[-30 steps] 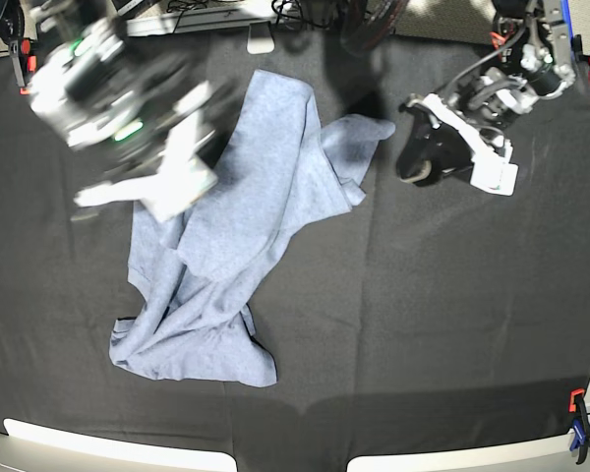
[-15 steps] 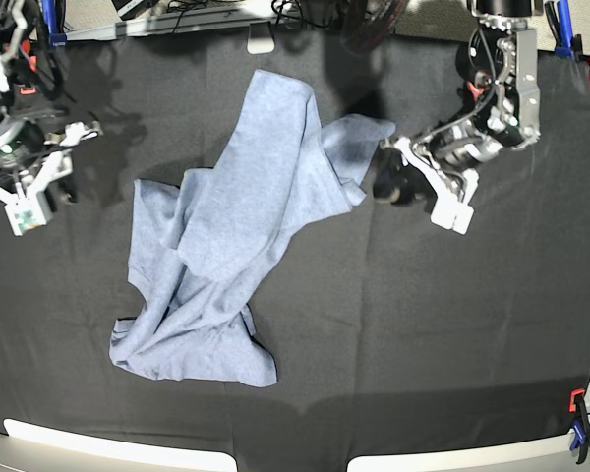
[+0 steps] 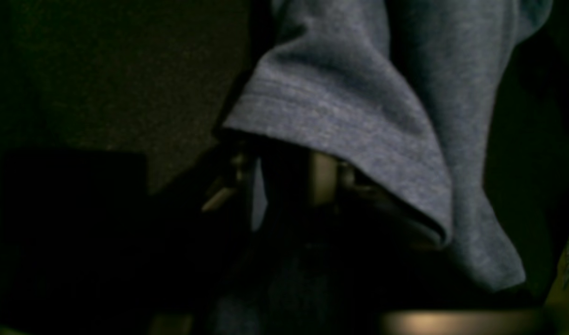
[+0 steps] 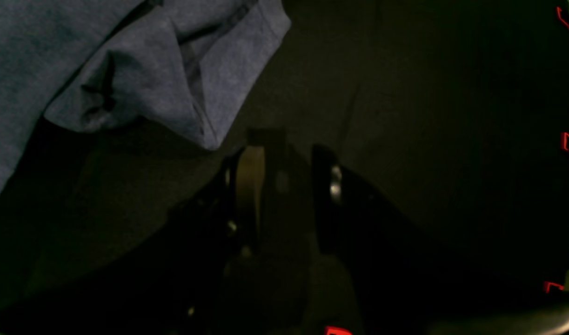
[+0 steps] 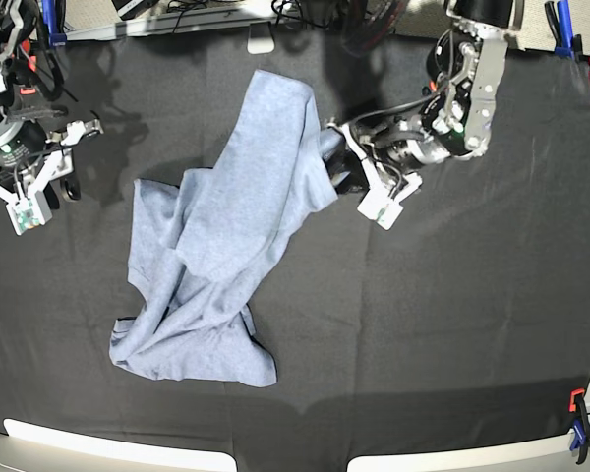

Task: Layout the t-shirt on the table in an organized manner, then fold the t-shirt properly
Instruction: 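Grasp the shirt sleeve with the left gripper and drag it outward, then release the sleeve with the left gripper and grasp the shirt edge again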

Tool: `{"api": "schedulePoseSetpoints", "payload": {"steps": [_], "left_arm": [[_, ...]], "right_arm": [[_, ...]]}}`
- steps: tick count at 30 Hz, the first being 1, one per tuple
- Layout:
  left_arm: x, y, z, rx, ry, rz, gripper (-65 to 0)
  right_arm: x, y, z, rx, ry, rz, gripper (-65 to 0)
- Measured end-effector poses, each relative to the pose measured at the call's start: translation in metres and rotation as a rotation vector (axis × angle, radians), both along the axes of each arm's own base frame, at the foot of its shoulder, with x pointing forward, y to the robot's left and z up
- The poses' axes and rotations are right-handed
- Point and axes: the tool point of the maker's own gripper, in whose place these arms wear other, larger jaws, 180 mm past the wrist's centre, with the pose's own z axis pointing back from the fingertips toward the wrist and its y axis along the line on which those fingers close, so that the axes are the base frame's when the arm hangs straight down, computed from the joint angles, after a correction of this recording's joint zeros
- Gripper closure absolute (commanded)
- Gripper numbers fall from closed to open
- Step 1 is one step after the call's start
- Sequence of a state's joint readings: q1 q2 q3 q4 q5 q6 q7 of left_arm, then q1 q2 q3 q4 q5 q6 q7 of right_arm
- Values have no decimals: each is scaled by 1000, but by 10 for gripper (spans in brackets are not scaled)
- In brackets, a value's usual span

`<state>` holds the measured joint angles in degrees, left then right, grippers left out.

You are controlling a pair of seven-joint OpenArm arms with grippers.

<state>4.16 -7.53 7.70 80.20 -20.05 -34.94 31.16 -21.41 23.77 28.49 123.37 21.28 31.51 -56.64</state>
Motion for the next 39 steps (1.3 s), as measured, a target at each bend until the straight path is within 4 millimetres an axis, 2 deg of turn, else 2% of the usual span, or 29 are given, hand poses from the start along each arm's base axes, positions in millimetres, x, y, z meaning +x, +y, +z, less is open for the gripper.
{"api": "schedulePoseSetpoints", "payload": {"steps": [2, 4, 5, 8, 10, 12, 15, 19, 21, 25, 26, 28, 29, 35, 37, 39], "left_arm": [[5, 6, 2, 0, -20, 19, 0], [14, 22, 3, 14, -34, 54, 0], [22, 36, 6, 19, -53, 91, 0], [61, 99, 20, 58, -114, 301, 0], [77, 130, 34, 67, -169, 378, 0], [86, 152, 43, 85, -207, 412, 0], [97, 172, 55, 113, -258, 450, 0], [120, 225, 73, 283, -366, 594, 0], [125, 241, 80, 326, -392, 635, 0], [128, 247, 84, 323, -395, 662, 0], [127, 247, 81, 324, -376, 660, -23], [124, 247, 73, 331, -321, 657, -213], [122, 247, 70, 329, -297, 658, -265], [111, 247, 49, 354, -158, 637, -270], [102, 235, 40, 283, -53, 603, -266], [92, 214, 41, 183, -12, 500, -266]], "right_arm": [[0, 0, 0, 0, 0, 0, -171], [0, 0, 0, 0, -1, 1, -171], [1, 0, 1, 1, -4, 2, -171], [2, 2, 3, 6, -18, 7, -171], [2, 2, 3, 10, -19, 8, -171], [3, 7, 3, 38, -22, 19, -171], [3, 14, 5, 79, -30, 34, -171], [3, 15, 4, 82, -29, 32, -171], [3, 15, 4, 83, -29, 32, -171], [3, 18, 5, 105, -33, 41, -171], [3, 19, 5, 107, -33, 42, -171], [3, 19, 5, 107, -33, 42, -171], [3, 19, 5, 107, -33, 42, -171], [4, 22, 6, 127, -36, 49, -171], [4, 22, 6, 127, -37, 49, -171], [4, 22, 6, 127, -36, 49, -171]]}}
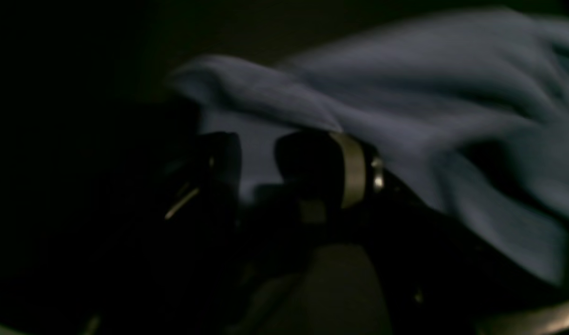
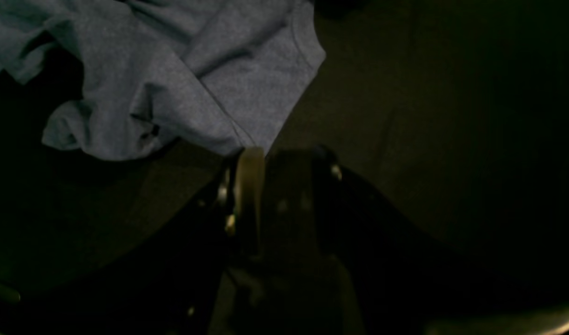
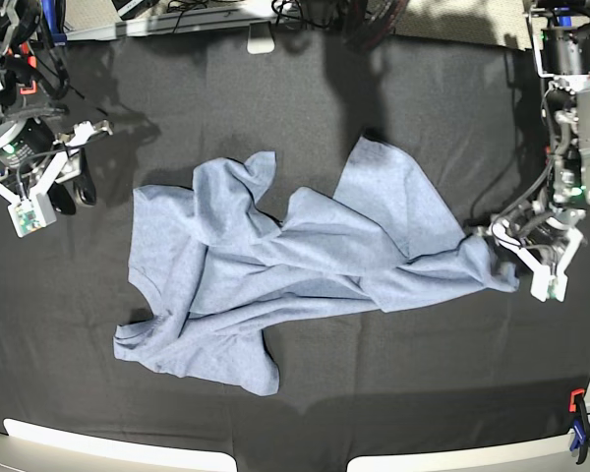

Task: Layout the t-shirt on the table in an organized manner, then fold the t-shirt properly
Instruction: 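Release the sleeve with the left gripper and grasp the shirt edge again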

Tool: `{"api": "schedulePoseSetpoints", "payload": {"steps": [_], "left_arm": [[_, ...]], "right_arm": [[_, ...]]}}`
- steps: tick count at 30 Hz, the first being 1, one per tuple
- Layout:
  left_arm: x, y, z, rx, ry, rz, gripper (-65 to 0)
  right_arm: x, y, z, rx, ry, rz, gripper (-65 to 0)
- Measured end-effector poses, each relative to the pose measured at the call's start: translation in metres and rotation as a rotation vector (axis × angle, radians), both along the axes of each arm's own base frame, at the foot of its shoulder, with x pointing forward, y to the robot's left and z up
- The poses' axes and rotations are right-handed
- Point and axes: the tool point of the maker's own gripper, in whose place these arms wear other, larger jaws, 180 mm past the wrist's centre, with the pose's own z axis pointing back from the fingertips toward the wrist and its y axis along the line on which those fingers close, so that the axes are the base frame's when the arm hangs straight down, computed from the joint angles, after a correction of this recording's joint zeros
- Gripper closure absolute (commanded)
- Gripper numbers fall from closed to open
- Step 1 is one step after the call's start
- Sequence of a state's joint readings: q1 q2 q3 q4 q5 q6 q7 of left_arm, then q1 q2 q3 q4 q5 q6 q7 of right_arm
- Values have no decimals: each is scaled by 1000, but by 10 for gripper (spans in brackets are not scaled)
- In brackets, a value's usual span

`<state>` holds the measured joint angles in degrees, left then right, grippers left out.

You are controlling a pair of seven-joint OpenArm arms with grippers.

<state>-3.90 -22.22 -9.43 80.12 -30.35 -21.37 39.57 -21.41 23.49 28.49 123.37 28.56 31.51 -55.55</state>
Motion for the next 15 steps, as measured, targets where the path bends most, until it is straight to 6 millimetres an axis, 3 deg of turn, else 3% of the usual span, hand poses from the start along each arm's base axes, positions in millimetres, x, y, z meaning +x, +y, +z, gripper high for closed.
{"api": "schedulePoseSetpoints", "payload": {"steps": [3, 10, 15], "left_arm": [[-17, -13, -5, -66, 18, -32, -266], [-73, -24, -9, -121, 33, 11, -266], [-112, -71, -7, -269, 57, -2, -266]], "right_arm": [[0, 0, 0, 0, -1, 0, -171], [3, 2, 5, 13, -30, 7, -171], [4, 11, 7, 66, -39, 27, -171]]}}
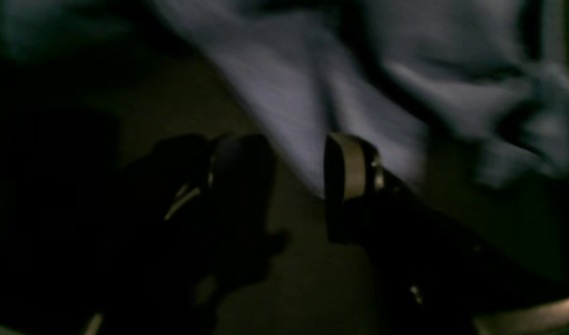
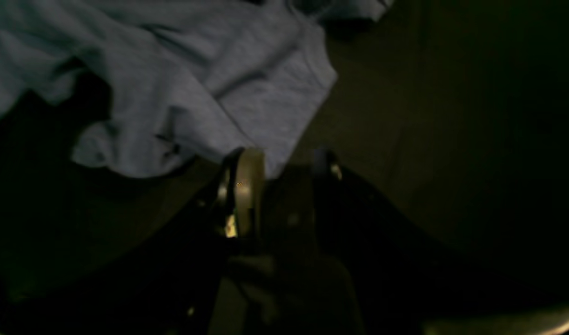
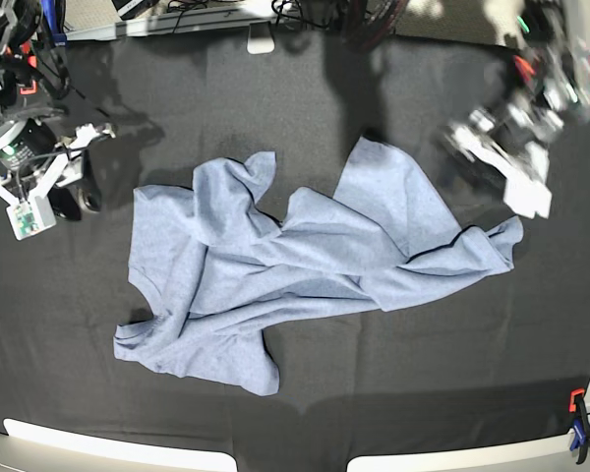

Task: Layout the t-shirt on the table in an organized manner, then fold the t-shirt properly
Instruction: 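Release the sleeve with the left gripper and grasp the shirt edge again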

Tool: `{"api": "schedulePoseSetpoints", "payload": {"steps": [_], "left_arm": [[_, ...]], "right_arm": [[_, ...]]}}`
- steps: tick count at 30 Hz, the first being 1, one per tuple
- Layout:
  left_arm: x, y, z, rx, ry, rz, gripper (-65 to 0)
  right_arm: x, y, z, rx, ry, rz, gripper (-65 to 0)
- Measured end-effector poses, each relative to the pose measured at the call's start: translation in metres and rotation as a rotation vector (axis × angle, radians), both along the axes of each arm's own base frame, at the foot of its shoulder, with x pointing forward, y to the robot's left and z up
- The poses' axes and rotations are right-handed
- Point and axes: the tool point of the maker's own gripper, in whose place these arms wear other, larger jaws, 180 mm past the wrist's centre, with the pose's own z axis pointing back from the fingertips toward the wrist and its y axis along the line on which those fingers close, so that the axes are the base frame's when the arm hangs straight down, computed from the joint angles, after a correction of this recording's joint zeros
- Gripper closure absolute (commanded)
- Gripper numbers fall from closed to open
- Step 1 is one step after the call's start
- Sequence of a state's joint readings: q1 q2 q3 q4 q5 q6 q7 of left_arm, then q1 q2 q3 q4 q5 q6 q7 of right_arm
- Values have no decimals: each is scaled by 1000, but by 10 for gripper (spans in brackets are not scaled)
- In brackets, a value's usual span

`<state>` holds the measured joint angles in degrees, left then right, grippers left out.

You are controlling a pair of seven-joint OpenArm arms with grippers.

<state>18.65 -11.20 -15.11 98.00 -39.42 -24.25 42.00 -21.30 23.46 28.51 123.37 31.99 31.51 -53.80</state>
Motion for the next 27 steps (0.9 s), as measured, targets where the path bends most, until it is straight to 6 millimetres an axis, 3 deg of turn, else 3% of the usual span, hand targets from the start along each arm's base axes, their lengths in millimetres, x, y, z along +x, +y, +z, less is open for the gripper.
{"api": "schedulePoseSetpoints", "payload": {"steps": [4, 11, 19, 24, 26, 27], "left_arm": [[-27, -24, -29, -26, 81, 38, -266], [-15, -33, -26, -88, 64, 169, -266], [-9, -37, -34, -9, 73, 230, -266], [-11, -72, -32, -39, 83, 138, -264], [-13, -91, -30, -54, 83, 92, -220], [-13, -98, -28, -60, 80, 75, -168]], "right_arm": [[0, 2, 1, 10, -2, 5, -171], [-1, 5, 0, 0, -2, 33, -171], [-1, 6, 0, -5, -1, 44, -171], [-1, 6, 0, -5, -1, 44, -171], [-1, 6, 0, -5, -1, 44, -171], [-1, 5, 0, -5, -1, 44, -171]]}}
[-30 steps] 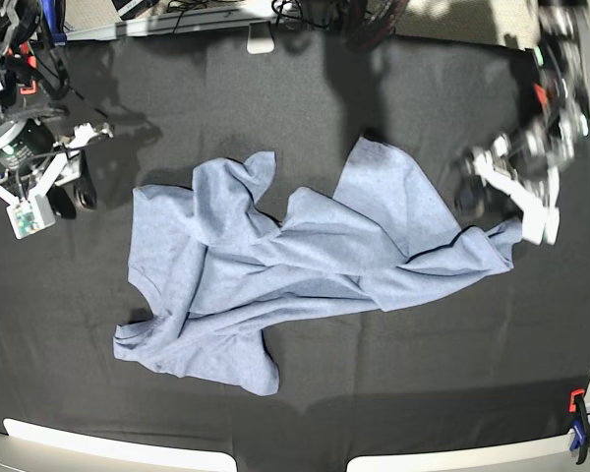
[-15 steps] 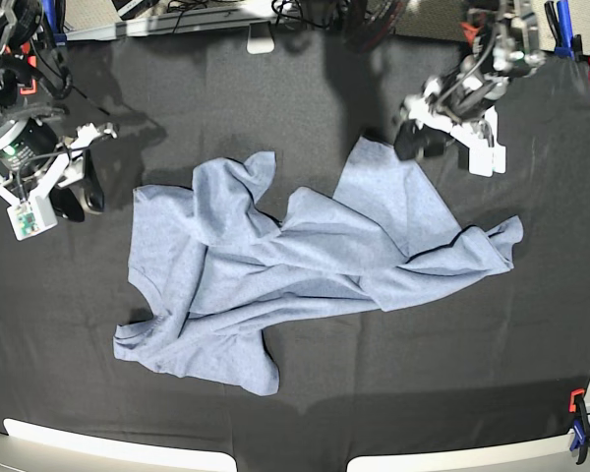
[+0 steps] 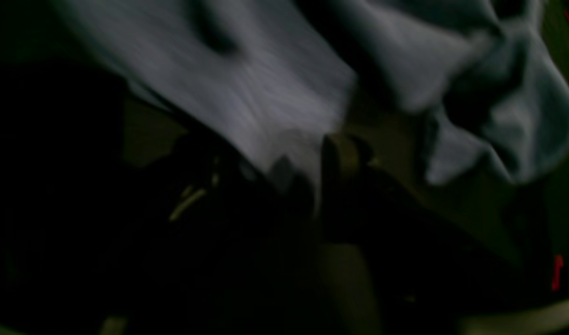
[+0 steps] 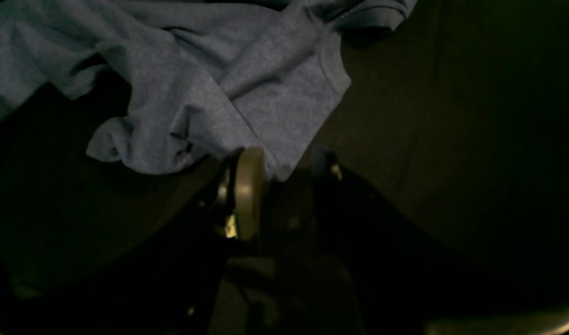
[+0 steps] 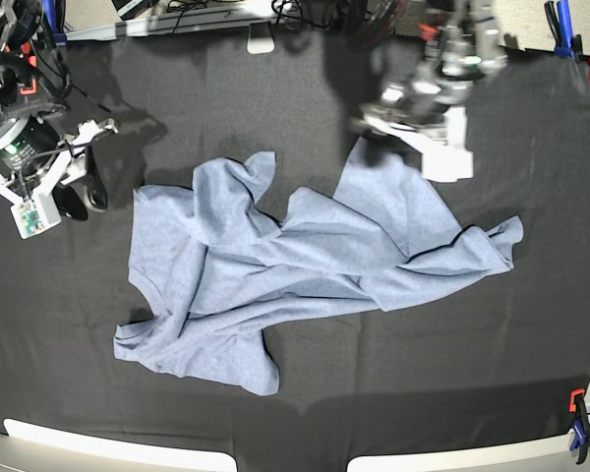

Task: Layout the t-shirt on the table in an organized manner, then fold the t-shirt properly
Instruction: 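Release the sleeve with the left gripper and grasp the shirt edge again, then grasp the collar edge with the right gripper and pull it away from the left gripper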

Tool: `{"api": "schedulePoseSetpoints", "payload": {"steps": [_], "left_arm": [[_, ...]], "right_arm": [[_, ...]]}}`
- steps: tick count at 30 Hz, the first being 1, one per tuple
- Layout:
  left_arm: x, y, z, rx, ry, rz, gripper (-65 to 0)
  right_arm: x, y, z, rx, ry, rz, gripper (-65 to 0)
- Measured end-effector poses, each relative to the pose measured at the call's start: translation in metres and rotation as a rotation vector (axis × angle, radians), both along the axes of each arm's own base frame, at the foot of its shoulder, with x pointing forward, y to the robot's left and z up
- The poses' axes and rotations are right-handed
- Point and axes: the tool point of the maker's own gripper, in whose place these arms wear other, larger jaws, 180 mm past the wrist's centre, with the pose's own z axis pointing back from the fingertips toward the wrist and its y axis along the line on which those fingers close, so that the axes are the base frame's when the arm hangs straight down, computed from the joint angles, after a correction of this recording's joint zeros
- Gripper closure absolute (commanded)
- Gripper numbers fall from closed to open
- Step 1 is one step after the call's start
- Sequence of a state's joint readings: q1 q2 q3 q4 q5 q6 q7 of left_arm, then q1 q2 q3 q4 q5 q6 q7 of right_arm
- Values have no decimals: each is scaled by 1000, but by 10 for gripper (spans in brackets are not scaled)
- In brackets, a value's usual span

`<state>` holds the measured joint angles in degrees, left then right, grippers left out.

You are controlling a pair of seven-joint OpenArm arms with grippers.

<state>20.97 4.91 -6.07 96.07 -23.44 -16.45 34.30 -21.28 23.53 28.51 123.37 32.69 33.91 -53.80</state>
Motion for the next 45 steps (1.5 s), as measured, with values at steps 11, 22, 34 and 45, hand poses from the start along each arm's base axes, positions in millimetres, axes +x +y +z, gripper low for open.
{"api": "schedulePoseSetpoints", "payload": {"steps": [11, 22, 34, 45], "left_arm": [[-17, 72, 1, 182, 1, 76, 0], [-109, 181, 16, 394, 113, 17, 0], [-118, 241, 40, 500, 132, -30, 0], [-108, 238, 43, 490, 102, -37, 0]], "right_arm": [[0, 0, 0, 0, 0, 0, -171], [0, 0, 0, -1, 1, 0, -173], [-17, 49, -12, 91, 80, 208, -253], [-55, 110, -83, -435, 115, 733, -252]]}}
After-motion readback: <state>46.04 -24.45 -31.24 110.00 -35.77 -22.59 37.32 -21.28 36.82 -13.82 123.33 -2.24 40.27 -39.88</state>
